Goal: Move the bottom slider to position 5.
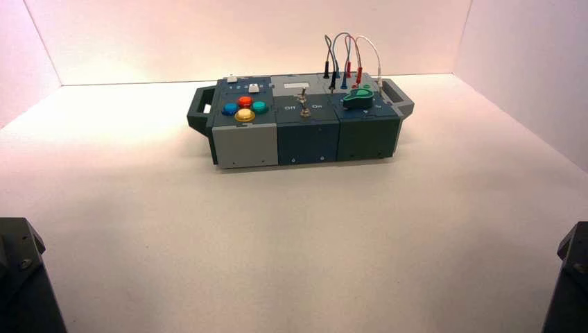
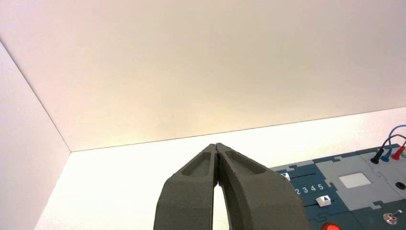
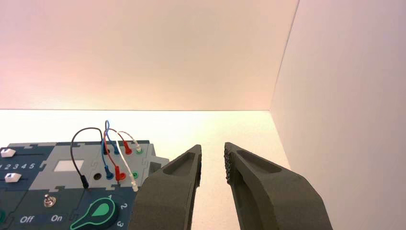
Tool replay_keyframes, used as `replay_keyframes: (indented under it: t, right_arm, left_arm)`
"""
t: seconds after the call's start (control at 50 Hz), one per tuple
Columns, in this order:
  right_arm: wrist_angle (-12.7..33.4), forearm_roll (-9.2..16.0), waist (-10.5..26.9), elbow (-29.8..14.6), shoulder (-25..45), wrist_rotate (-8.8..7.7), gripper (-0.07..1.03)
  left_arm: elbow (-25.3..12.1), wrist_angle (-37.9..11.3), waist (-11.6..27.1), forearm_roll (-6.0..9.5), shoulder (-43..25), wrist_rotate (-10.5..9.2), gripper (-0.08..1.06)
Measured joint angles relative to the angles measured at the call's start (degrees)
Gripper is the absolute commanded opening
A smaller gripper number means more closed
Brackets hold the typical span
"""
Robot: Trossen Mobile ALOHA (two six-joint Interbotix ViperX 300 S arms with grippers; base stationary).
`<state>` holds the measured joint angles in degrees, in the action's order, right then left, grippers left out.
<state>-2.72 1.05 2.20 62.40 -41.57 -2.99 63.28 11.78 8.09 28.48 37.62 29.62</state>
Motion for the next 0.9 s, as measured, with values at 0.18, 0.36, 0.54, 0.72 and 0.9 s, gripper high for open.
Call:
replay_keyframes:
  t: [0.18,0.36,0.54,0.72,0.9]
  right_arm:
    - [0.00,0.00,0.00,0.00,0.00,0.00,0.28]
    - [0.35,0.09,0.09,0.00,0.00,0.09,0.28]
    - [1.76,0.88,0.35,0.00,0.00,0.09,0.26]
    - [4.31,1.49,1.49,-0.09,0.00,0.09,0.21]
    - [8.17,1.67,3.43,-1.23,0.00,0.09,0.16]
  left_arm:
    - [0.00,0.00,0.00,0.00,-0.09,0.00,-0.03]
    - [0.09,-0.26,0.00,0.00,-0.09,-0.09,-0.03]
    - [0.00,-2.99,0.00,0.09,-0.09,-0.09,-0.03]
    - [-0.26,-8.09,0.00,0.09,-0.26,0.00,-0.03]
    - [-1.67,-11.78,0.00,0.00,-0.88,0.09,-0.03]
